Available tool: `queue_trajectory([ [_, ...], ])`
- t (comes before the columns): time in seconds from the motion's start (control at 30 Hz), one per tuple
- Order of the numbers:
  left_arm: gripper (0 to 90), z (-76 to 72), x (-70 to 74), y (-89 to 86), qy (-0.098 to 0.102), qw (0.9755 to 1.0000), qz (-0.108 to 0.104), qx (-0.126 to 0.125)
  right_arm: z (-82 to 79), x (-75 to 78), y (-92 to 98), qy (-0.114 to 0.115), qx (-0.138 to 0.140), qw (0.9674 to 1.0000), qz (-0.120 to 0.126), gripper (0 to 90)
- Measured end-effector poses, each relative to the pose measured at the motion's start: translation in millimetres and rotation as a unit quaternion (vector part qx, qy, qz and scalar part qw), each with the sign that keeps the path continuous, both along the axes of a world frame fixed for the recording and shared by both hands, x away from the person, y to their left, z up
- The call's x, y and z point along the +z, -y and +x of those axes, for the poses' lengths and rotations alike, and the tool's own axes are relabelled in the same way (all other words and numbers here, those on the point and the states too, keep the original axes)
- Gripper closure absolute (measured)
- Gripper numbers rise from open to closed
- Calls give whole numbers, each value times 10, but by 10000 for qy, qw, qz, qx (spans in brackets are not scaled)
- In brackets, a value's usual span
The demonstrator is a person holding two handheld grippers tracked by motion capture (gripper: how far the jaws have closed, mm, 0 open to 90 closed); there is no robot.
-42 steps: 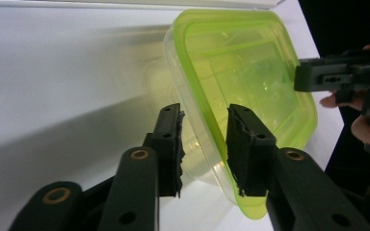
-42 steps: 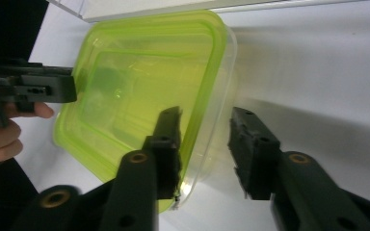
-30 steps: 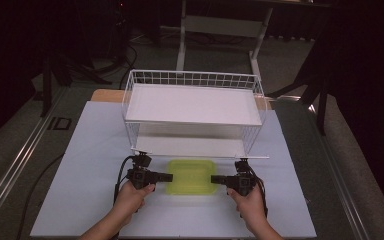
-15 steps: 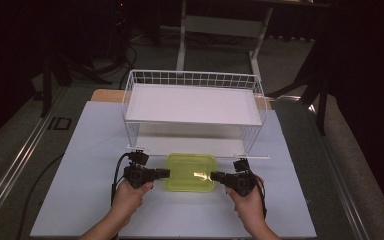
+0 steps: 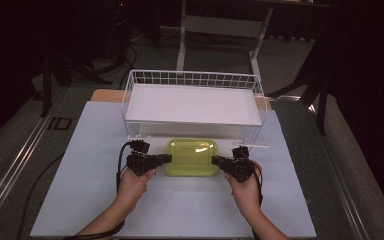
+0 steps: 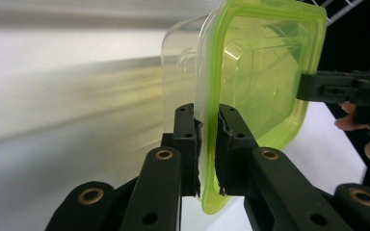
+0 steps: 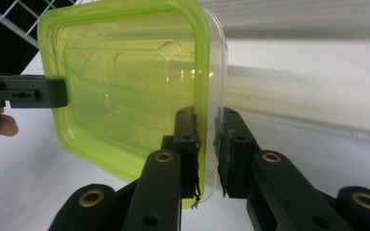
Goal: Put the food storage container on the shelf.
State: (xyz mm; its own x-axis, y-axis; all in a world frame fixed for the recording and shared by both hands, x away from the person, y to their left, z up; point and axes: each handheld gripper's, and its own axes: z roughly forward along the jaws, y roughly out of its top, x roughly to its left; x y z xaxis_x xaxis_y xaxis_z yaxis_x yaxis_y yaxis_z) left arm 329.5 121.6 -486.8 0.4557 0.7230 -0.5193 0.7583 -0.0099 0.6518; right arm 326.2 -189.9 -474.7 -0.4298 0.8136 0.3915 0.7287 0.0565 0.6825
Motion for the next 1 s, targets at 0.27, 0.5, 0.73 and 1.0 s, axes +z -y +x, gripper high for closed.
queue_trajectory([
  [0.27, 809, 168, -79, 20, 167, 9997, 68, 185, 171, -59, -37, 7, -155, 9999, 2, 798],
  [0.5, 808, 289, -164, 52, 123, 9995, 135, 268, 303, -151, -50, -100, -260, 9996, -27, 797],
  [0.73, 808, 353, -208, 40, 59, 9996, 6, 282, 396, -193, -57, -100, -304, 9995, -45, 795],
  [1.0, 797, 388, -229, 39, 222, 9993, -48, 310, 432, -213, -54, -41, -348, 9994, -7, 785],
])
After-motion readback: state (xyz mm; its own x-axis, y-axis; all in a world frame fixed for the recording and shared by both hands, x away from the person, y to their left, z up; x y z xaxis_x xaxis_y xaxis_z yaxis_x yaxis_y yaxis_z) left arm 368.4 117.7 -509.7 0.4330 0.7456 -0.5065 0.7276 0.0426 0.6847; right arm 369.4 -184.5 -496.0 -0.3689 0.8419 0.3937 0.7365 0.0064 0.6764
